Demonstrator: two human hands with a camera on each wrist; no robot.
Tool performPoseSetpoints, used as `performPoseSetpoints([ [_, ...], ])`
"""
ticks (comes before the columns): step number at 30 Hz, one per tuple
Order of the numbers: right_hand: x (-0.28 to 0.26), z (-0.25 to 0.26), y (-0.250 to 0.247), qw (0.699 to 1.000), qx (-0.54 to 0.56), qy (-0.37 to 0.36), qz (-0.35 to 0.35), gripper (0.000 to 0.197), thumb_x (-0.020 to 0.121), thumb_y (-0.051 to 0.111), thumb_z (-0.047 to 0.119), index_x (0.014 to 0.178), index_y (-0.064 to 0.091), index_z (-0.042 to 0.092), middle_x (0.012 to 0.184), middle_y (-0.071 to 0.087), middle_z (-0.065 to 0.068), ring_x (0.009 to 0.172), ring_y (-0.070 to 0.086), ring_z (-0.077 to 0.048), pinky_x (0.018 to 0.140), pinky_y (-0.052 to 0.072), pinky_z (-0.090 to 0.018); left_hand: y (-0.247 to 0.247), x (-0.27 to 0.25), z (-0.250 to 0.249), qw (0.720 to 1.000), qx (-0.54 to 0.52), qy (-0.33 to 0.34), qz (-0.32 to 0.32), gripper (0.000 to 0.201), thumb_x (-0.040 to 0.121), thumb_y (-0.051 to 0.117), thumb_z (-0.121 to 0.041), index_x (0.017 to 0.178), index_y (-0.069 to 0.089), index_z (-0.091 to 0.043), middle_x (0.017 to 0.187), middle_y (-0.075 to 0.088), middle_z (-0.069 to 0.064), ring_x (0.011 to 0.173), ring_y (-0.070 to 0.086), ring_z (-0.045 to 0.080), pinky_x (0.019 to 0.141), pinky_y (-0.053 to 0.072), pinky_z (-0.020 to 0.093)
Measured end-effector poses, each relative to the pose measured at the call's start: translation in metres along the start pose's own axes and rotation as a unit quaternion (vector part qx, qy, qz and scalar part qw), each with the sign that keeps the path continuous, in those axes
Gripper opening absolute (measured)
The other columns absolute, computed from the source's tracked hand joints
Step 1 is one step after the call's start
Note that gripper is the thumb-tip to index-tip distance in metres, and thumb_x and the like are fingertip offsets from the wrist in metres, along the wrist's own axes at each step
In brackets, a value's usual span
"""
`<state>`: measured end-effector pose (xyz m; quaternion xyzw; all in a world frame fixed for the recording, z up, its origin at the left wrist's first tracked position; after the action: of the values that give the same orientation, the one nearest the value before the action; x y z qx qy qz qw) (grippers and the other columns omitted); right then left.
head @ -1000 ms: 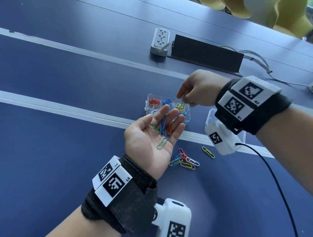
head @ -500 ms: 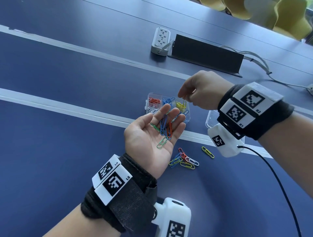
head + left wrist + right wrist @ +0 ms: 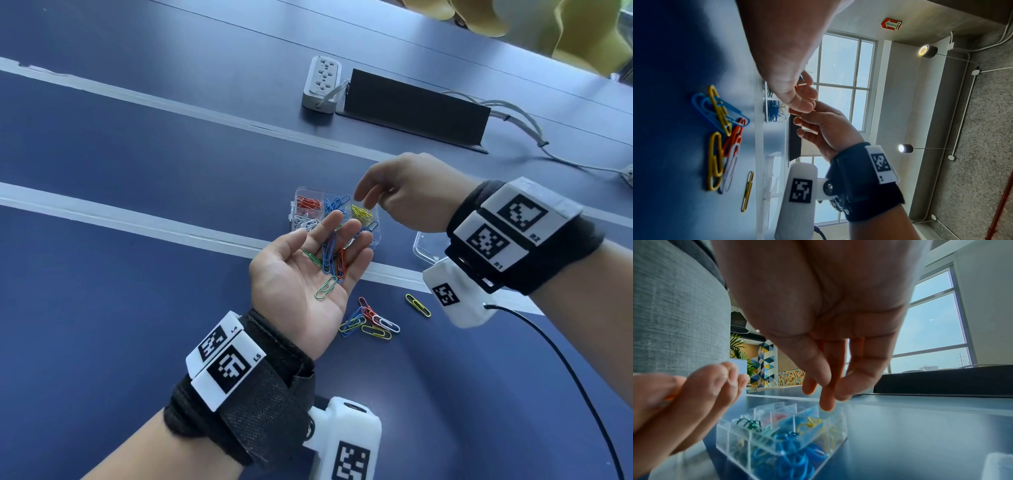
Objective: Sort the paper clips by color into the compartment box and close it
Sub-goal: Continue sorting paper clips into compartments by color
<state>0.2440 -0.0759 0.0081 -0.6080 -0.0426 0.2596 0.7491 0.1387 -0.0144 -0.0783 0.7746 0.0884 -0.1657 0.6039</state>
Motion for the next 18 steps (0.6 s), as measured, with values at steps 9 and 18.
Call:
performPoseSetpoints([
  [9, -0.03, 0.031, -0.01, 0.985, 0.094, -0.119, -0.077, 0.017, 0.08, 0.06, 0.011, 0.084, 0.071, 0.025, 0.07, 0.067, 0.009, 0.061, 0.058, -0.002, 0.062, 0.044, -0.01, 0.002, -0.002, 0.001, 1.0, 0.003, -0.007, -0.002, 0.045, 0.09, 0.034, -0.023, 0.119, 0.058, 0.002, 0.105, 0.065, 0.019, 0.094, 0.064, 0.033, 0.095, 0.047, 0.042],
  [18, -0.051, 0.046, 0.015, 0.977, -0.005, -0.215, 0.003, 0.031, 0.079, 0.062, 0.007, 0.095, 0.072, 0.031, 0.087, 0.057, 0.005, 0.071, 0.051, -0.011, 0.071, 0.043, -0.027, 0.01, -0.006, 0.005, 0.999, -0.023, -0.029, 0.033, 0.056, 0.086, 0.035, -0.026, 0.129, 0.05, 0.007, 0.106, 0.06, 0.02, 0.097, 0.059, 0.033, 0.101, 0.042, 0.045],
])
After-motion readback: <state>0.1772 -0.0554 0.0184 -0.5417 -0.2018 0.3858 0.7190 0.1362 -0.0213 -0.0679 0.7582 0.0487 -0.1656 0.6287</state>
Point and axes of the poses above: each hand's wrist, its own x-axis towards the middle knuckle, its own y-axis out of the palm, z = x × y, the point moved 9 cm from there along x, towards the middle knuckle
